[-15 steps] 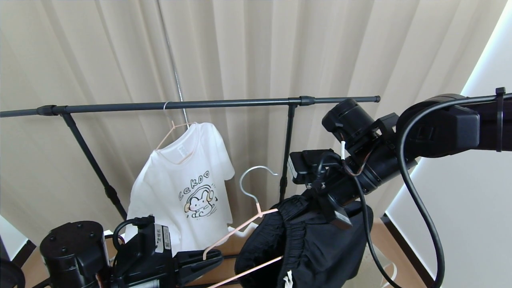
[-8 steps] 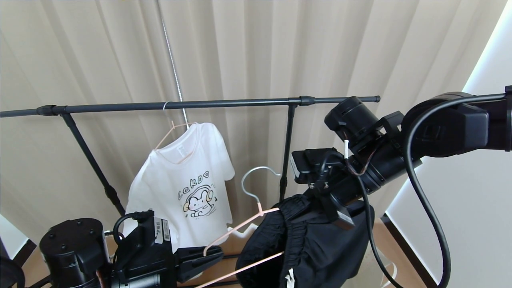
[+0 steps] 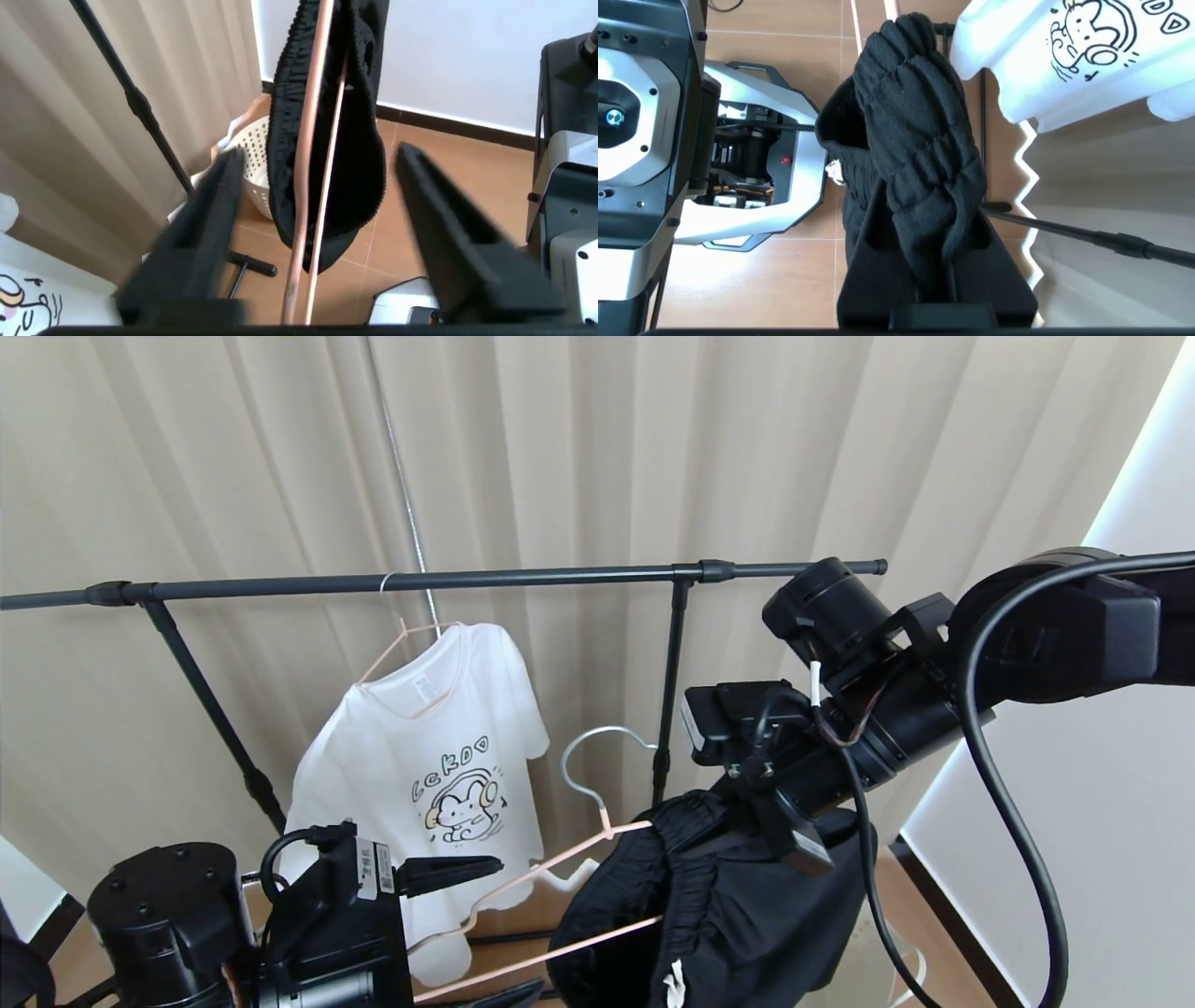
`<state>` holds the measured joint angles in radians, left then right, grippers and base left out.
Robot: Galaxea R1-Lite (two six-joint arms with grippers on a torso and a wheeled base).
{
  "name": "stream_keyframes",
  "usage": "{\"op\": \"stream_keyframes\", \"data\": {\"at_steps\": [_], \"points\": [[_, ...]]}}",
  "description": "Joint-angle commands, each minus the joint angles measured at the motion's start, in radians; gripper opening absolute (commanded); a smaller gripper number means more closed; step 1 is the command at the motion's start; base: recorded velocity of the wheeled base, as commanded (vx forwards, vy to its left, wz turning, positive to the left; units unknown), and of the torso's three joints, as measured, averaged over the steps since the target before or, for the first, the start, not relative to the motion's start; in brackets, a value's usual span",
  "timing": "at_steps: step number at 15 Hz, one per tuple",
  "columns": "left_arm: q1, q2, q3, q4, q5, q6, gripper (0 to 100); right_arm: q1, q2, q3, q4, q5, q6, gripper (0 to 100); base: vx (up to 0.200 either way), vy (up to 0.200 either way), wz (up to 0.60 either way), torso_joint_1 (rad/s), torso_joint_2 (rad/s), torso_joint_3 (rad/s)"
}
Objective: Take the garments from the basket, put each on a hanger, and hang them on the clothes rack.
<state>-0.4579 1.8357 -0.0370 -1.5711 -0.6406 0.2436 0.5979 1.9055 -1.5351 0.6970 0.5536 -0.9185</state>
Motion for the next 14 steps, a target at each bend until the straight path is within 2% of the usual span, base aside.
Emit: {"op": "stream_keyframes", "data": {"at_steps": [1, 4, 7, 9, 10, 12, 14], "points": [[0.021, -0.01, -0.011, 0.0, -0.002, -0.007, 100, 0.0, -0.013, 0.009, -0.001, 0.0, -0.002, 0, 0.0, 0.0, 0.0, 0.0, 0.0, 0.0], [0.056, -0.093, -0.034, 0.0, -0.01, -0.116, 100, 0.0, -0.028, 0.041, -0.004, -0.004, -0.002, 0, 0.0, 0.0, 0.0, 0.0, 0.0, 0.0], [0.154, -0.188, -0.064, 0.0, -0.111, -0.268, 100, -0.006, -0.048, 0.078, -0.011, -0.024, 0.0, 0, 0.0, 0.0, 0.0, 0.0, 0.0, 0.0], [0.197, -0.194, -0.089, 0.0, -0.137, -0.313, 100, -0.018, -0.065, 0.076, -0.011, -0.041, 0.0, 0, 0.0, 0.0, 0.0, 0.0, 0.0, 0.0], [0.205, -0.194, -0.098, 0.0, -0.136, -0.328, 100, -0.026, -0.071, 0.075, -0.016, -0.075, 0.004, 0, 0.0, 0.0, 0.0, 0.0, 0.0, 0.0], [0.223, -0.193, -0.129, 0.0, -0.134, -0.369, 100, -0.03, -0.092, 0.087, -0.077, -0.235, 0.086, 0, 0.0, 0.0, 0.0, 0.0, 0.0, 0.0], [0.223, -0.194, -0.165, 0.0, -0.131, -0.371, 100, -0.03, -0.141, 0.188, -0.211, -0.314, 0.138, 0, 0.0, 0.0, 0.0, 0.0, 0.0, 0.0]]}}
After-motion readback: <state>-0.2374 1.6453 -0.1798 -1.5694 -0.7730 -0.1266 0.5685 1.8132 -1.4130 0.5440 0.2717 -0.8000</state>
